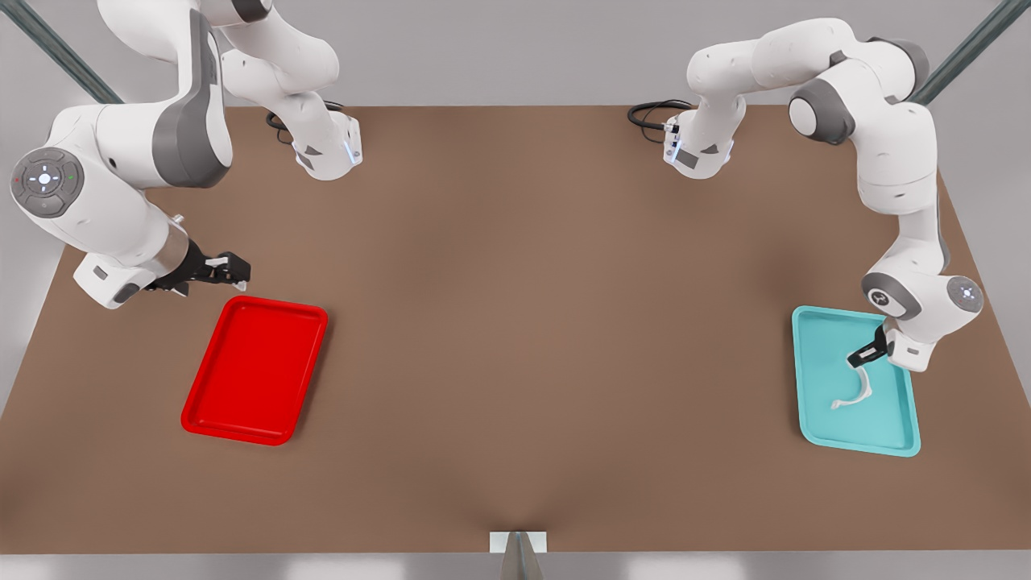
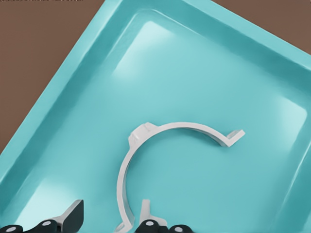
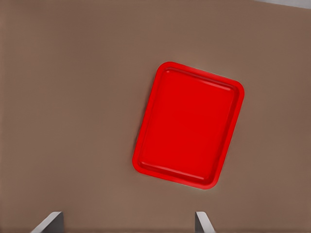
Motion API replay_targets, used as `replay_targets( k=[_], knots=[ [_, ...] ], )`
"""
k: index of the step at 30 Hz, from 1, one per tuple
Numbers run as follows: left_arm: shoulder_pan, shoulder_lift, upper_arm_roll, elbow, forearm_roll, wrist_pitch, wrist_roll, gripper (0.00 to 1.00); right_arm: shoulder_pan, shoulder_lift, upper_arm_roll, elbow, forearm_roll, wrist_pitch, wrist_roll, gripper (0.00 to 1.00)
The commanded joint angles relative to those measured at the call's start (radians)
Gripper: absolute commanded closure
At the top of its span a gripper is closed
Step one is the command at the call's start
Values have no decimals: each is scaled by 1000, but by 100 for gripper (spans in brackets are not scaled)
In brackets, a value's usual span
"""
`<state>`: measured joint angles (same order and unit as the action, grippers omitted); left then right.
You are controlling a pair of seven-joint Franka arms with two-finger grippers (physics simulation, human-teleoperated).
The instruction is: Take the drainage pipe clamp from the left arm, pass it to the right arm, and place it in the plate on the right side
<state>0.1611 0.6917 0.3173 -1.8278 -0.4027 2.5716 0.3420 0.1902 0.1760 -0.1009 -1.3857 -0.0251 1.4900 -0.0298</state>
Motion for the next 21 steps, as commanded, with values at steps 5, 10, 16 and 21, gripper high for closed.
replay_targets(
  k=[5,10,16,21],
  knots=[
    [0,5,0,-5,-2,15,177,43,-2,-1,0,1,1,-1,4,0],
    [0,9,0,-1,-5,16,167,43,-3,-1,0,-3,1,-1,2,0],
    [0,20,-1,-1,-28,16,167,56,0,-1,0,0,1,-13,4,0],
    [0,20,-1,-1,-28,16,167,73,-2,-1,0,-1,1,-13,2,0]
  ],
)
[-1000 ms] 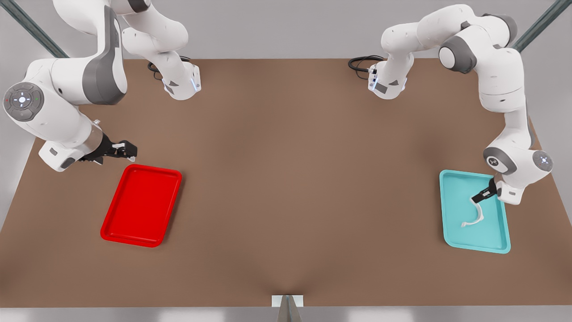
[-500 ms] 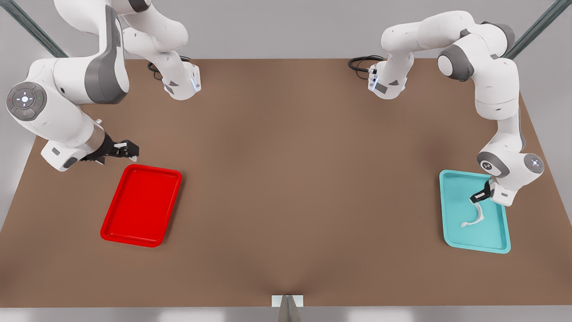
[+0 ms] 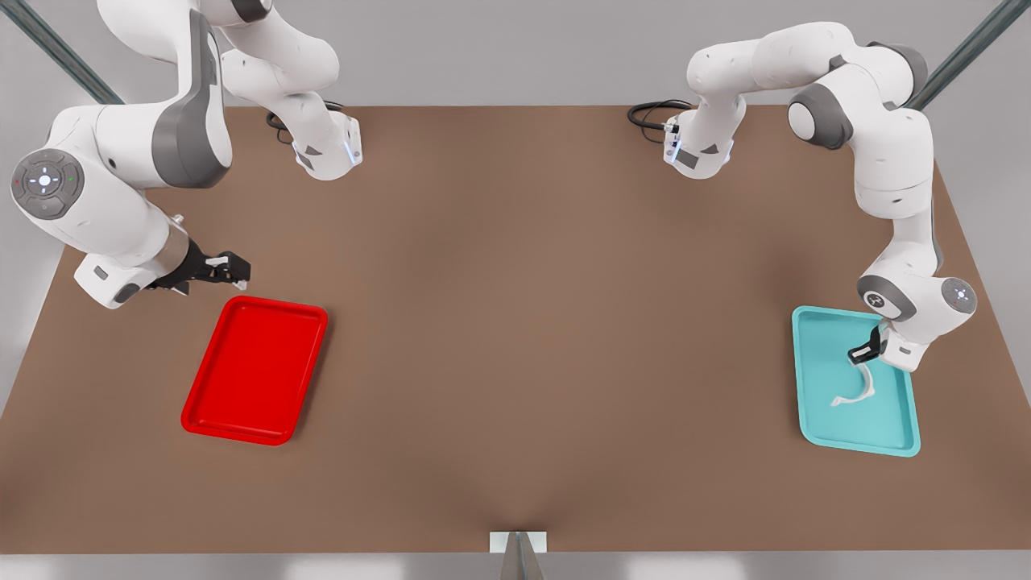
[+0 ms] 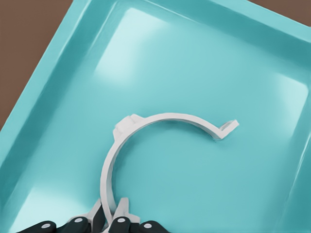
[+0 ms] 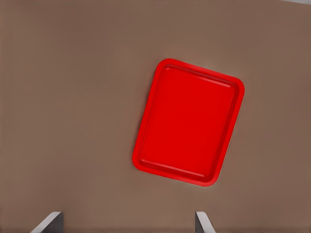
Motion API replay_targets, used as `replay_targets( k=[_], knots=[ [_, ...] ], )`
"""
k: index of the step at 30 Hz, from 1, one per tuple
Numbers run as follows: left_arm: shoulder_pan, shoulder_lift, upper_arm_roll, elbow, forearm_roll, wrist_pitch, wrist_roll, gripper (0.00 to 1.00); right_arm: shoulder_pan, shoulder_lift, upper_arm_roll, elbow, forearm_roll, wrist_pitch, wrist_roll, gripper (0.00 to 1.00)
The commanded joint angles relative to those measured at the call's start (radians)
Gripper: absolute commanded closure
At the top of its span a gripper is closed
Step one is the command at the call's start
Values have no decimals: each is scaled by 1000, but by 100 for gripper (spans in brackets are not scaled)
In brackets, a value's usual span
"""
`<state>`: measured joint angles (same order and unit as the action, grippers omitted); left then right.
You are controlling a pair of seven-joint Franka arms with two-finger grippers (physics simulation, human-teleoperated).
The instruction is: Take the drainage pipe clamp from the left arm, pass it to the right arm, and place it in the plate on the right side
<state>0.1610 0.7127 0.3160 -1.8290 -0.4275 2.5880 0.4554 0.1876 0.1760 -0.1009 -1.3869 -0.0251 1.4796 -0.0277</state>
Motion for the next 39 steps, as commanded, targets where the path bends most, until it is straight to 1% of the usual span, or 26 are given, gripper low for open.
replay_targets(
  k=[1,8,11,13,15,16,18,19,20,21,23,25,27,28,30,31,32,34,37,39],
  knots=[
    [0,-1,0,0,-4,0,54,78,1,-1,0,0,1,-2,2,0],
    [-18,-10,-2,14,6,-14,43,79,3,-1,0,2,1,-2,2,0],
    [-24,-42,-2,43,13,-66,147,79,4,-1,0,2,1,-2,2,0],
    [-60,-55,-2,68,15,-75,198,79,3,-1,1,2,2,-4,0,0],
    [-103,-111,-3,77,119,-97,197,79,6,-1,0,2,2,-2,2,0],
    [-153,-145,-2,88,130,-157,195,79,-2,-1,0,0,30,-4,2,0],
    [-236,-157,-2,198,162,-284,189,79,-3,-1,-2,0,33,-4,2,0],
    [-288,-157,-2,244,202,-305,186,79,-3,-1,-2,-1,33,-4,0,0],
    [-356,-153,-2,261,204,-305,184,79,-3,-1,-2,-1,33,-4,2,0],
    [-389,-148,-2,286,204,-315,184,79,-3,-1,-2,-1,33,-4,2,0],
    [-475,-150,-3,295,202,-325,147,79,-3,-1,-2,0,33,-4,2,0],
    [-535,-144,-6,347,204,-454,143,79,-5,-1,-2,0,34,-4,2,0],
    [-571,-150,-14,373,202,-477,152,79,-5,0,-3,0,34,-2,0,0],
    [-575,-147,-34,396,202,-511,187,79,-5,0,-3,0,34,-2,2,0],
    [-577,-144,-113,433,197,-519,247,79,-5,2,-3,2,34,-2,2,0],
    [-577,-141,-179,453,197,-514,243,79,-5,2,-3,2,34,-2,2,0],
    [-577,-119,-244,493,196,-513,203,79,-7,2,-3,2,34,-2,2,0],
    [-590,-99,-330,531,197,-480,48,79,-8,7,-7,2,34,-1,2,0],
    [-675,-78,-330,580,202,-473,-216,79,-14,16,-10,2,36,5,2,0],
    [-690,-73,-331,580,197,-419,-330,79,-14,17,-3,5,37,11,2,0]
  ],
)
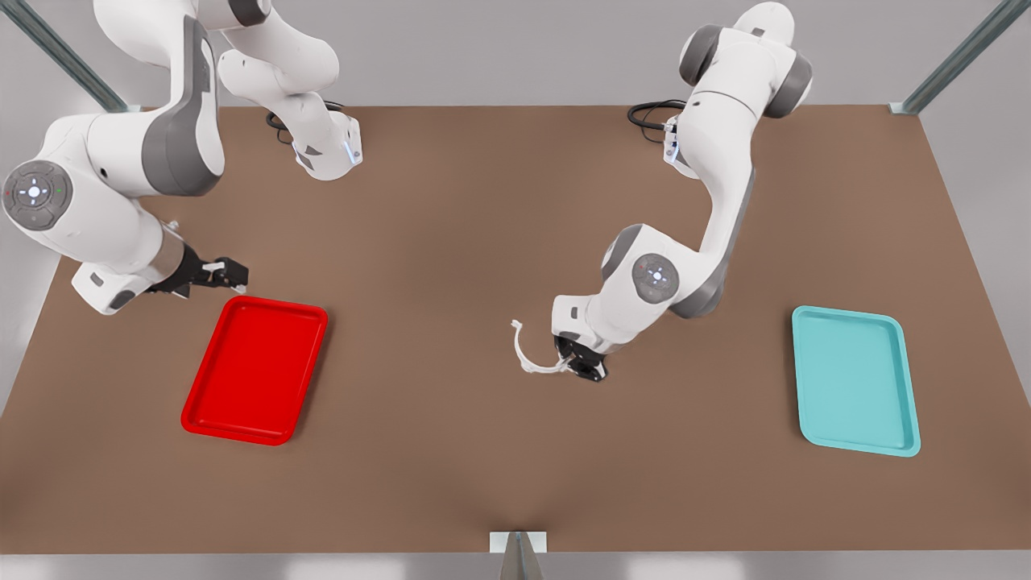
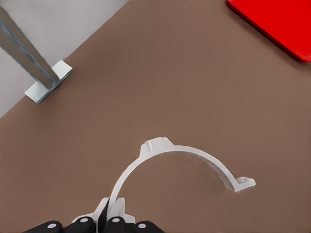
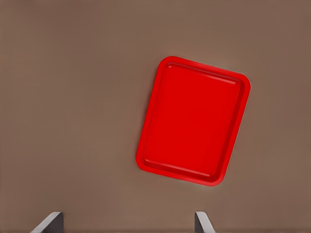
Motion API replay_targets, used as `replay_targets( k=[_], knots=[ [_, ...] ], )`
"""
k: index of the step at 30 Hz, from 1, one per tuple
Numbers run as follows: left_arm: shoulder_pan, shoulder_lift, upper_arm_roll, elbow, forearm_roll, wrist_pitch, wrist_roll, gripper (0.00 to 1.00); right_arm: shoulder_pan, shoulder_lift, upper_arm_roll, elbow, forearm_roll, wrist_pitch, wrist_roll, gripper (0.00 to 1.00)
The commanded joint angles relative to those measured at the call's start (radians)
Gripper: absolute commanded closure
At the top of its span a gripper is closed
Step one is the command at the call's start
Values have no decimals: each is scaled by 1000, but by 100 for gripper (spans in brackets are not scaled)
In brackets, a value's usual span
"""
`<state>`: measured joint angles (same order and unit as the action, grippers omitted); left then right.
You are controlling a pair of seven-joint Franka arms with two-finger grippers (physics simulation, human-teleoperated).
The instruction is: Take the drainage pipe clamp from the left arm, pass it to the right arm, and place it in the plate on the right side
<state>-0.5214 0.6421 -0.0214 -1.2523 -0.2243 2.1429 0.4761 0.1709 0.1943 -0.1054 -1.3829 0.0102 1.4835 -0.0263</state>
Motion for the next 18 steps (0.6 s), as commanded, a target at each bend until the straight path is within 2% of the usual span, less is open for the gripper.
replay_targets(
  k=[1,3,6,11,18],
  knots=[
    [-5,11,-32,4,-19,73,-412,79,5,2,4,4,2,9,2,0],
    [-6,21,-45,4,-66,120,-496,79,12,31,6,36,60,40,3,0],
    [-8,33,-69,7,-145,199,-610,79,22,65,59,44,60,135,16,0],
    [-9,39,-124,8,-170,259,-623,79,163,215,67,209,17,143,172,0],
    [-22,37,-129,7,-170,259,-620,79,222,252,64,208,19,190,218,0]
  ],
)
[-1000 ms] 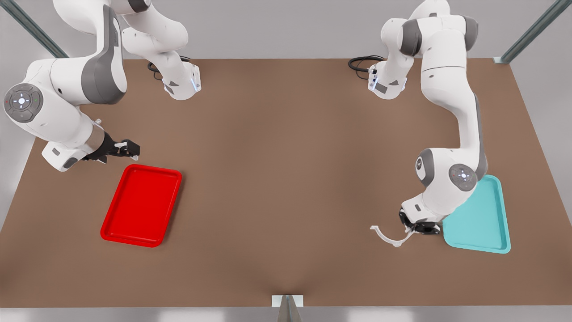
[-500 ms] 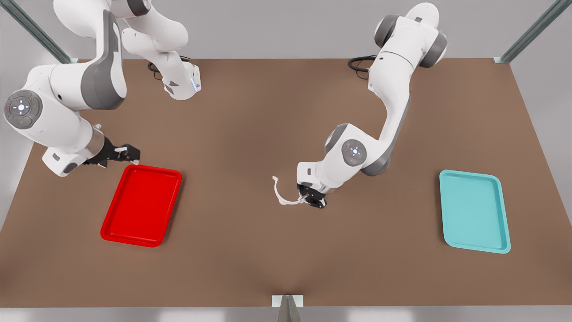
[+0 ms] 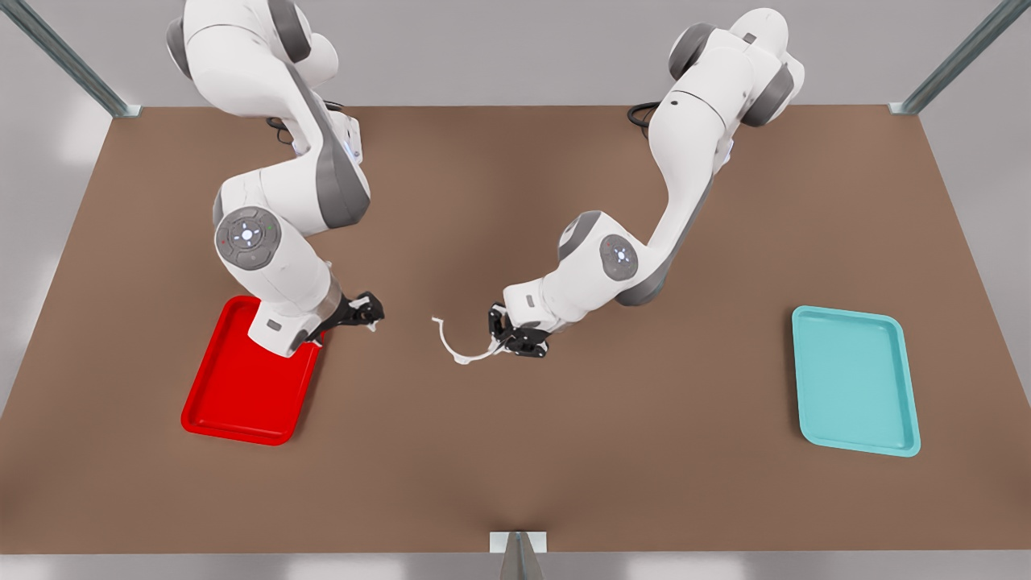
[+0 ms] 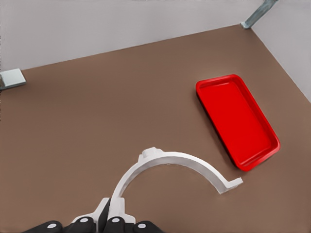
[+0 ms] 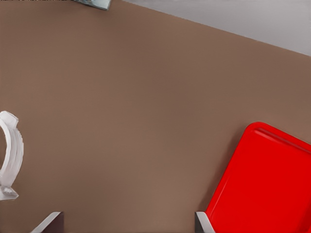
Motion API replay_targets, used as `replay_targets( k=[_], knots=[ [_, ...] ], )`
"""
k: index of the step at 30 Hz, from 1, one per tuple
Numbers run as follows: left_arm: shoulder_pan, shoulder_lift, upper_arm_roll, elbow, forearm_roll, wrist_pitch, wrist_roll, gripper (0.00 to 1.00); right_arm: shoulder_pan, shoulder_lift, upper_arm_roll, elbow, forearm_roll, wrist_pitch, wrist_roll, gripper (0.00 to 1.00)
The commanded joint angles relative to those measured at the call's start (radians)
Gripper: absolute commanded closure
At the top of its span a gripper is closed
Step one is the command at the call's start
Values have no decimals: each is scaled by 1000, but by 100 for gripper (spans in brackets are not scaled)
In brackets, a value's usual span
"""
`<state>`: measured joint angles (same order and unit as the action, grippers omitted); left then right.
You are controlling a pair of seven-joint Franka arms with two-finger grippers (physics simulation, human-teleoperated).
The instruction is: Take the drainage pipe clamp from the left arm, pass it to the right arm, and place it in the plate on the right side
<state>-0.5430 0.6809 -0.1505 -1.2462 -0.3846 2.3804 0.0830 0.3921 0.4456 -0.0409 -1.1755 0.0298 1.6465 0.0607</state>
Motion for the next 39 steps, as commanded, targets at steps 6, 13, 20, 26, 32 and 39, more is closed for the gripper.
replay_targets(
  k=[6,13,20,26,32,39],
  knots=[
    [20,-17,3,1,-22,-59,-238,79,76,19,-1,0,-2,44,264,0],
    [29,-17,6,1,-8,-136,-232,79,235,44,-1,2,-5,85,590,0],
    [28,-18,2,1,-10,-136,-236,79,237,96,-11,-4,-48,210,582,0],
    [28,-18,2,1,-8,-136,-238,79,234,159,-10,-12,-45,253,574,0],
    [29,-18,2,1,-10,-135,-238,79,255,212,-1,-84,2,257,590,79],
    [34,-12,3,1,-20,-83,-241,0,241,208,-2,-75,4,282,590,79]
  ],
)
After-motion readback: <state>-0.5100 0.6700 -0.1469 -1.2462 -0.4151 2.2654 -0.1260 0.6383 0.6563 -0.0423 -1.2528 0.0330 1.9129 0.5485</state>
